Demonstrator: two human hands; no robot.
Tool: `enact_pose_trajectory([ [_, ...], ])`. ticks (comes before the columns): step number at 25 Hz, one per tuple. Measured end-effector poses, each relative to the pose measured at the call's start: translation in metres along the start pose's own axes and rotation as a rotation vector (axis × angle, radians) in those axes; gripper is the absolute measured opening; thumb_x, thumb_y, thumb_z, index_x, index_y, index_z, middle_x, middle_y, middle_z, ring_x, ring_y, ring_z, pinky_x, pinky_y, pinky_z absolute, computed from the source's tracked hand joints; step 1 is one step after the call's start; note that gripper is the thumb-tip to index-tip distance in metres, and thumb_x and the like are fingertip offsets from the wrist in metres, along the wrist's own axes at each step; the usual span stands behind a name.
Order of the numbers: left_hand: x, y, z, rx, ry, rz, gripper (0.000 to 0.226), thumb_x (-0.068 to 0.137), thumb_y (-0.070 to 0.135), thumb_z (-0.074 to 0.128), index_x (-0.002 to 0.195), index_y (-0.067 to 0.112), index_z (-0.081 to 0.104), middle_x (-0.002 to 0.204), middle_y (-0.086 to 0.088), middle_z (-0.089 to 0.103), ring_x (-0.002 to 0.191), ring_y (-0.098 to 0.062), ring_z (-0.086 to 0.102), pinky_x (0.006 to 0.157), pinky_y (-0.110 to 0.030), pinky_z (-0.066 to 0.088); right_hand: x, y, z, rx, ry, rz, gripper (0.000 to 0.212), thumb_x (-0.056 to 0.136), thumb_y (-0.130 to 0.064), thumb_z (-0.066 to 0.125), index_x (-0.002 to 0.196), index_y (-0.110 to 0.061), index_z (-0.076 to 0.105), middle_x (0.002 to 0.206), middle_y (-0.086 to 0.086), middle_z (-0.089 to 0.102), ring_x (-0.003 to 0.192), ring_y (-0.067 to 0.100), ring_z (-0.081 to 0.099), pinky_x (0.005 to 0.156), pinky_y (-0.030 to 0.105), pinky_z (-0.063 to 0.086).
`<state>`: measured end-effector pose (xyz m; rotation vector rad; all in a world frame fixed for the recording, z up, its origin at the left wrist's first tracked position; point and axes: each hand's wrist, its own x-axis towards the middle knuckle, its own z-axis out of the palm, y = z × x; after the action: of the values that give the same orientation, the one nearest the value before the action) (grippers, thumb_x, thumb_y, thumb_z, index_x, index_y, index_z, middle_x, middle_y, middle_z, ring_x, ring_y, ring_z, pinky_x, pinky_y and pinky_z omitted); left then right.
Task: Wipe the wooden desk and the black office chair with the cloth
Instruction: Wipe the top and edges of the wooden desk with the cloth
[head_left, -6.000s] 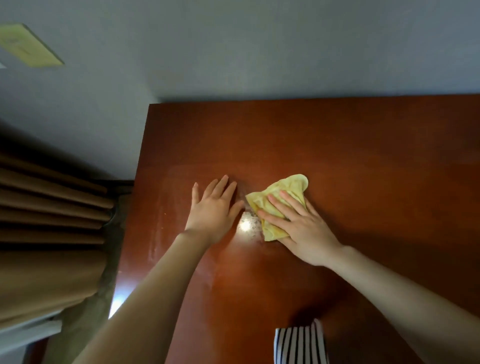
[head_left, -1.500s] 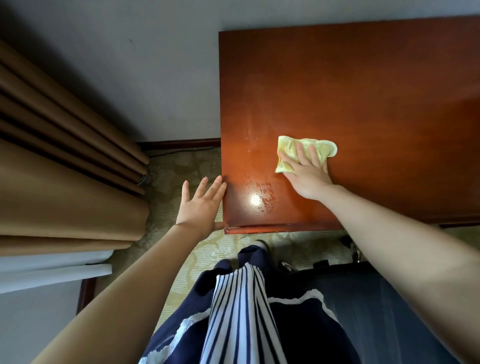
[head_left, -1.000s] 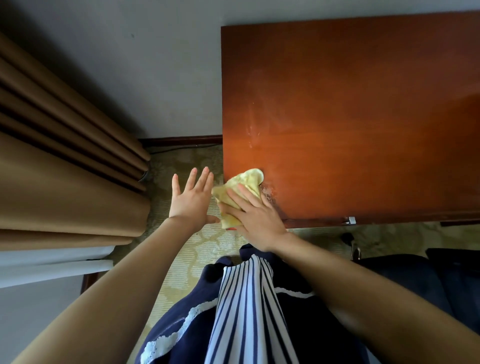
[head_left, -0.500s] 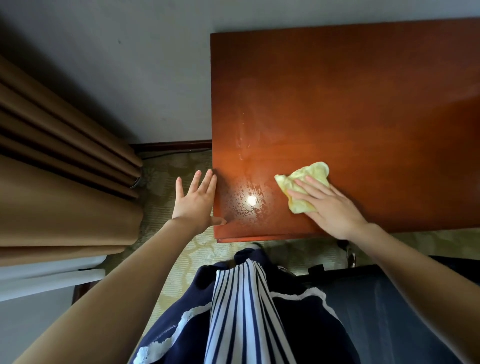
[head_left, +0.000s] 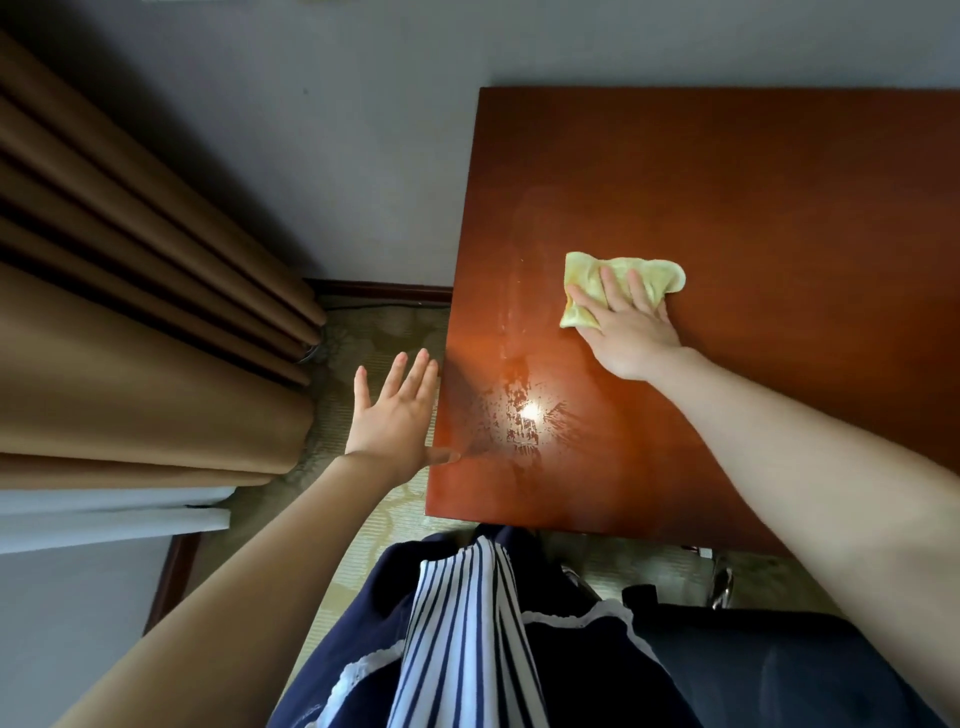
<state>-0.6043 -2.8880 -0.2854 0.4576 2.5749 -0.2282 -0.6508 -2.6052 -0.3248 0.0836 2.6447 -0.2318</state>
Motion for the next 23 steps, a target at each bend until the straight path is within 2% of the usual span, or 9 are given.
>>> enact_pose_trajectory([
  [3, -0.002, 0.001, -0.003, -0.033, -0.013, -0.041, 0.11, 0.08, 0.066, 0.054, 0.149, 0.014, -0.014, 0.157, 0.003, -0.02, 0.144, -0.018, -0.019, 0.112, -0.054, -0.01, 0.012, -0.038, 0.0, -0.003, -0.016, -0.035, 0.051, 0.099, -0.053, 0.015, 0.146, -0.049, -0.005, 0.157, -0.004, -0.02, 0.142, 0.028, -0.024, 0.114, 0.055, -0.007],
  [8, 0.008, -0.004, -0.008, -0.065, 0.01, -0.059, 0.111, 0.078, 0.068, 0.053, 0.15, 0.014, -0.012, 0.158, 0.002, -0.018, 0.144, -0.018, -0.018, 0.112, -0.054, -0.01, -0.005, -0.088, 0.024, -0.091, 0.035, -0.278, 0.053, 0.098, -0.053, 0.02, 0.147, -0.047, 0.0, 0.158, -0.004, -0.014, 0.143, 0.028, -0.021, 0.113, 0.056, -0.007],
  [11, 0.022, -0.006, -0.013, -0.097, 0.002, -0.041, 0.109, 0.079, 0.069, 0.051, 0.15, 0.014, -0.01, 0.158, 0.002, -0.016, 0.145, -0.017, -0.017, 0.113, -0.055, -0.009, -0.035, -0.094, 0.044, -0.125, 0.129, -0.47, 0.051, 0.096, -0.049, 0.032, 0.146, -0.041, 0.025, 0.159, -0.004, 0.009, 0.146, 0.025, -0.005, 0.115, 0.055, 0.001],
  [14, 0.044, -0.006, -0.021, -0.136, -0.03, 0.065, 0.112, 0.075, 0.076, 0.047, 0.15, 0.015, -0.01, 0.158, 0.003, -0.019, 0.144, -0.017, -0.019, 0.112, -0.054, -0.011, -0.069, -0.076, 0.061, -0.097, 0.222, -0.58, 0.043, 0.095, -0.043, 0.037, 0.134, -0.032, 0.052, 0.146, -0.006, 0.043, 0.142, 0.022, 0.026, 0.114, 0.052, 0.021],
  [16, 0.061, -0.005, -0.03, -0.155, -0.057, 0.178, 0.112, 0.075, 0.077, 0.046, 0.15, 0.015, -0.01, 0.157, 0.003, -0.02, 0.143, -0.015, -0.02, 0.112, -0.053, -0.011, -0.086, -0.054, 0.069, -0.143, 0.248, -0.601, 0.043, 0.093, -0.042, 0.037, 0.132, -0.031, 0.053, 0.141, -0.008, 0.049, 0.138, 0.019, 0.035, 0.112, 0.046, 0.025],
  [19, 0.087, -0.006, -0.045, -0.061, -0.055, 0.275, 0.111, 0.079, 0.073, 0.046, 0.149, 0.012, -0.013, 0.157, 0.0, -0.022, 0.143, -0.015, -0.021, 0.112, -0.052, -0.011, -0.099, -0.025, 0.068, -0.154, 0.224, -0.608, 0.046, 0.093, -0.043, 0.036, 0.136, -0.032, 0.049, 0.144, -0.01, 0.044, 0.138, 0.015, 0.033, 0.113, 0.042, 0.028],
  [21, 0.104, -0.009, -0.056, 0.001, -0.053, 0.315, 0.112, 0.079, 0.072, 0.047, 0.149, 0.01, -0.014, 0.157, -0.003, -0.022, 0.143, -0.017, -0.021, 0.112, -0.052, -0.012, -0.095, -0.013, 0.058, -0.127, 0.219, -0.523, 0.044, 0.093, -0.042, 0.036, 0.133, -0.032, 0.052, 0.143, -0.009, 0.046, 0.137, 0.016, 0.036, 0.11, 0.044, 0.035],
  [23, 0.118, -0.015, -0.066, 0.065, -0.056, 0.344, 0.113, 0.079, 0.071, 0.049, 0.148, 0.008, -0.016, 0.156, -0.005, -0.023, 0.143, -0.019, -0.021, 0.111, -0.052, -0.012, -0.085, -0.004, 0.044, -0.079, 0.212, -0.385, 0.043, 0.094, -0.04, 0.039, 0.134, -0.031, 0.052, 0.146, -0.008, 0.042, 0.138, 0.017, 0.033, 0.109, 0.046, 0.035],
])
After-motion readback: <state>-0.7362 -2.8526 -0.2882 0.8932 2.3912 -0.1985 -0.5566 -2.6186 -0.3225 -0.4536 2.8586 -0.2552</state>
